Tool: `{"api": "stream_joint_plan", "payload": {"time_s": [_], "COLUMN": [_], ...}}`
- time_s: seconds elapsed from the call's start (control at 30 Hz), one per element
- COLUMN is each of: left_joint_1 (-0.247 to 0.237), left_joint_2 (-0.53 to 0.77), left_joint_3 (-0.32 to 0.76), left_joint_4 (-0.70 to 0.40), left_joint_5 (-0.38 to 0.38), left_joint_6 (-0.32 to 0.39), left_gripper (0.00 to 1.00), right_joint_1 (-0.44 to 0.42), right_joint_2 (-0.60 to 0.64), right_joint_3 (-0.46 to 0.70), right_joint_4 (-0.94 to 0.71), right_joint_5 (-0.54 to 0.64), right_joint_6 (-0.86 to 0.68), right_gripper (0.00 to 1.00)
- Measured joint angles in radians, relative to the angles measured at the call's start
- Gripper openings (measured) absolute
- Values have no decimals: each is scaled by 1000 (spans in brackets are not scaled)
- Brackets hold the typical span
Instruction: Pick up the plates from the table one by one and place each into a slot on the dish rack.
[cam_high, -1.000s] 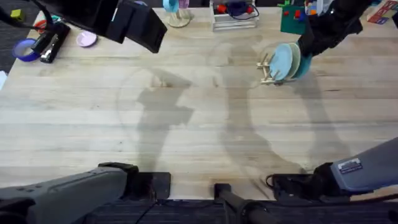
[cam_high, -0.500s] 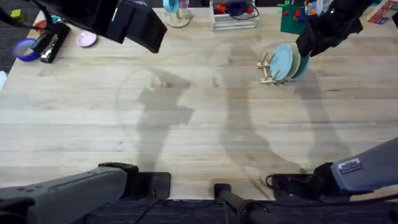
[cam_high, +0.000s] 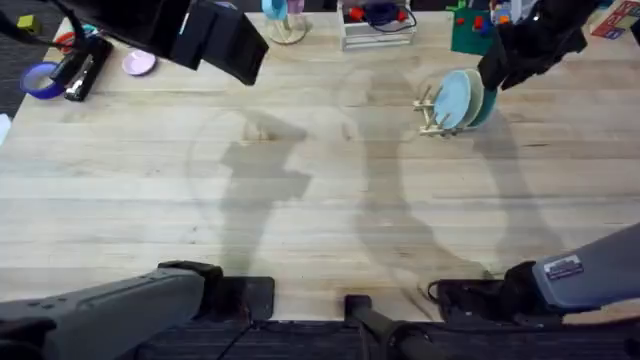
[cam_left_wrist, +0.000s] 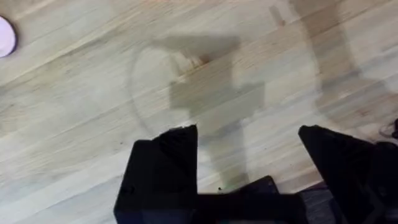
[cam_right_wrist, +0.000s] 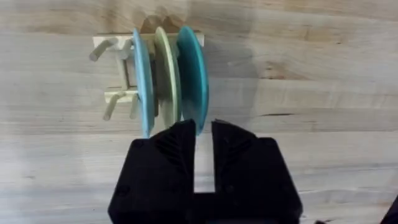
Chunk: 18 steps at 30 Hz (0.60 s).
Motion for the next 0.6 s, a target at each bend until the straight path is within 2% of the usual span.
{"api": "stream_joint_plan", "payload": {"time_s": [0.17, 0.33, 0.37, 0.4, 0.5, 0.6], "left_joint_1": [0, 0, 0, 0, 0, 0], "left_joint_2": [0, 0, 0, 0, 0, 0], "left_joint_3": [0, 0, 0, 0, 0, 0], "left_joint_4": [0, 0, 0, -1, -1, -2], "left_joint_5": [0, 0, 0, 0, 0, 0], "left_joint_6": [0, 0, 0, 0, 0, 0], "left_gripper": [995, 995, 995, 995, 995, 995], "right_joint_1": [0, 0, 0, 0, 0, 0], "right_joint_2": [-85, -210, -235, -304, -364, -426], "right_joint_3": [0, 0, 0, 0, 0, 0], "right_joint_4": [-1, -24, -36, -89, -141, -175], "right_joint_5": [0, -11, -20, -57, -88, -130], "right_joint_6": [1, 5, 5, 9, 12, 15], "right_gripper": [244, 388, 421, 505, 592, 726]}}
